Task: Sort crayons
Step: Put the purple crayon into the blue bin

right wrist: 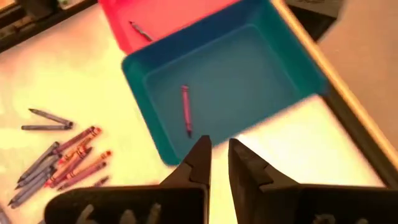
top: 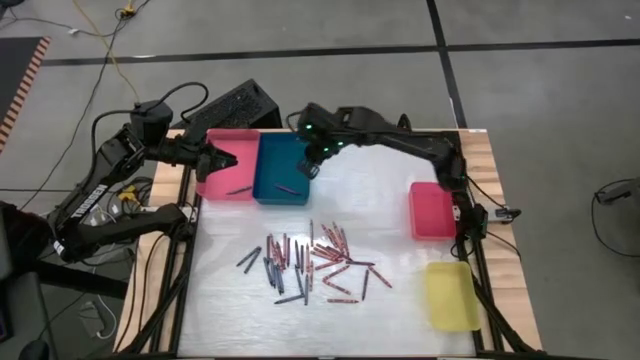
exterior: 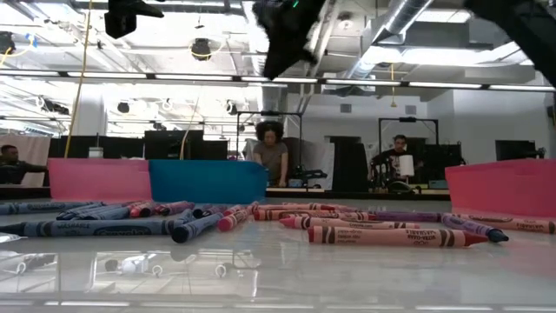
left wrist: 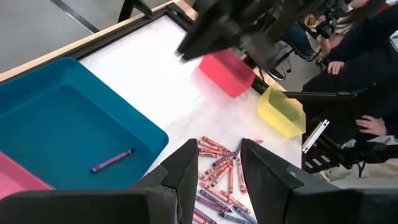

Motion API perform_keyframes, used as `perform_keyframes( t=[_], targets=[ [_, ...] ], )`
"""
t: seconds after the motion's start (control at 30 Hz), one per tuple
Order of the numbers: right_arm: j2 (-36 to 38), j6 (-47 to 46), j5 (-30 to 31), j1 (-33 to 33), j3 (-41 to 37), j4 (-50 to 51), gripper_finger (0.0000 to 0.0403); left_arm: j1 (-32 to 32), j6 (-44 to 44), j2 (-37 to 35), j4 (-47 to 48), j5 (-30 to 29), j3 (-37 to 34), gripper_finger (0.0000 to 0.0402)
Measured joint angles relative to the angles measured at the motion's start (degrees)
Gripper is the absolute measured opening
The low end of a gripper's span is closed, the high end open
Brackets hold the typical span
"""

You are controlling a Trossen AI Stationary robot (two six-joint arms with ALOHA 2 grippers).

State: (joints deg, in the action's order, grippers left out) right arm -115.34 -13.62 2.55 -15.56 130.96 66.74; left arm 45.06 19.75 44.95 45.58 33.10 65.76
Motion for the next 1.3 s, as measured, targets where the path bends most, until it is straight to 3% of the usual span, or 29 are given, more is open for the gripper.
perform_keyframes(
  t=[0.17, 0.4, 0.6, 0.93, 1.3],
  targets=[
    [4.8, -3.2, 2.0, 3.1, 0.1, 6.8, 0.005, 0.0, 0.0, 0.0, 0.0, 0.0, 0.0, 0.011],
    [5.3, -9.5, 2.5, 11.4, 0.0, 20.2, 0.005, 0.0, -1.0, 0.0, 0.7, 0.2, 0.0, 0.011],
    [5.5, -13.4, 3.6, 20.0, -2.0, 23.3, 0.005, 0.0, -4.4, 0.0, 5.5, 0.4, 0.0, 0.011],
    [5.5, -19.9, -1.0, 31.2, -11.4, 21.8, 0.005, 0.0, -13.1, 0.0, 17.0, -0.9, 0.0, 0.011],
    [5.5, -27.5, -1.2, 41.1, -26.5, 1.3, 0.005, 0.0, -18.6, 0.0, 18.0, -0.6, 0.0, 0.011]
  ],
)
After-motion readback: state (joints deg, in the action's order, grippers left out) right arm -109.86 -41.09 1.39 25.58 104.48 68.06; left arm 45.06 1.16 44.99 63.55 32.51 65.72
